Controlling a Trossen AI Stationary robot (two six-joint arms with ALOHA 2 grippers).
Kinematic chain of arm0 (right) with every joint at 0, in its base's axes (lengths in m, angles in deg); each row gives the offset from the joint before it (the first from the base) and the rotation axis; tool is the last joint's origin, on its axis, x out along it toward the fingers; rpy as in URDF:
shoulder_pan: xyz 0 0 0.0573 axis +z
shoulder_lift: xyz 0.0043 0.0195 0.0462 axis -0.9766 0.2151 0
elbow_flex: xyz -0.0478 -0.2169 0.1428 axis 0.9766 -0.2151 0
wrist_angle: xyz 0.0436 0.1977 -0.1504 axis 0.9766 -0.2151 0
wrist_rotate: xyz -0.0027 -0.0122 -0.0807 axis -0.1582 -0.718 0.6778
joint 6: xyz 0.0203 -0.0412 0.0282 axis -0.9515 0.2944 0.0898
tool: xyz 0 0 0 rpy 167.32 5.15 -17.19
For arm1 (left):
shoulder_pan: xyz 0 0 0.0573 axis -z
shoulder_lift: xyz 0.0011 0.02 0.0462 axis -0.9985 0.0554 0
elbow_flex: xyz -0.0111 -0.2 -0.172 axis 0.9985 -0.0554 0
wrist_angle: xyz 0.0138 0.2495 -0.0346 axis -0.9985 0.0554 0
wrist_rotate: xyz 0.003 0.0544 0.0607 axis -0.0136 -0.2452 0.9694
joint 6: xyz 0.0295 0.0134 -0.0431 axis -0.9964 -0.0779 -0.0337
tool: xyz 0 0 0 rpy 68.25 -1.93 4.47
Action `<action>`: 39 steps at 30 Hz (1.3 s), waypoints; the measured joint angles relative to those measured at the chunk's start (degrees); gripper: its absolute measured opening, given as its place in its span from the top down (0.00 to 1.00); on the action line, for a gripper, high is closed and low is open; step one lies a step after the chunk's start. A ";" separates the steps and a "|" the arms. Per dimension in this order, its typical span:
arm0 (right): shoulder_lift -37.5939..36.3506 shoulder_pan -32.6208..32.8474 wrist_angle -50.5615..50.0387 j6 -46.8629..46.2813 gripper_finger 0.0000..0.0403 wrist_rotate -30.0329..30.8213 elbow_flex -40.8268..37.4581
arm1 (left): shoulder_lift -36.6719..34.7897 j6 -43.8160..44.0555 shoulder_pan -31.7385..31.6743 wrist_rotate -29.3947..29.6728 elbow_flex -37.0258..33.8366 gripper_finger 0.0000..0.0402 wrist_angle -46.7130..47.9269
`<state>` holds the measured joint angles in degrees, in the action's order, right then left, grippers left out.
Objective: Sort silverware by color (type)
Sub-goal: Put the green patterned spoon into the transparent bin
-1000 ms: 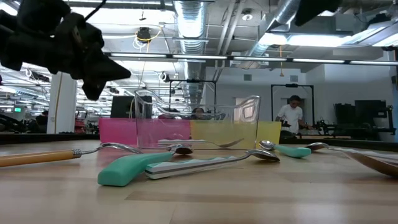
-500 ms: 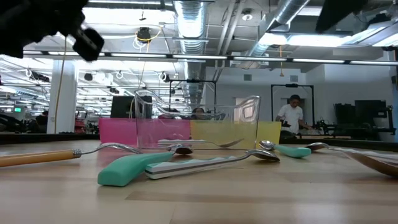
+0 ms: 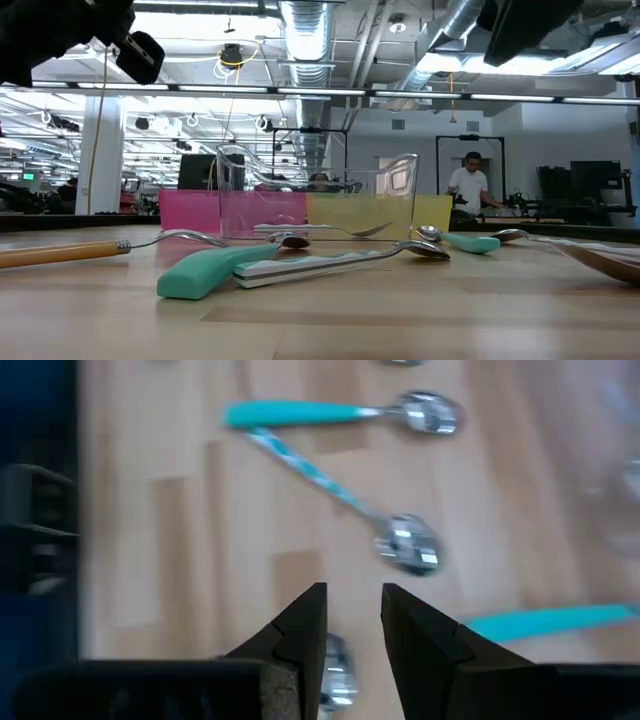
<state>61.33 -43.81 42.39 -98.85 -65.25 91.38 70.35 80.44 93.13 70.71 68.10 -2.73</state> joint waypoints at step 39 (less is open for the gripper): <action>-0.04 -0.53 9.81 5.85 0.70 -1.37 0.00 | 0.39 -0.33 5.36 9.26 0.00 0.68 -0.77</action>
<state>61.28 -44.34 52.20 -93.00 -66.62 91.38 70.75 80.11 98.49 79.97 68.10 -3.50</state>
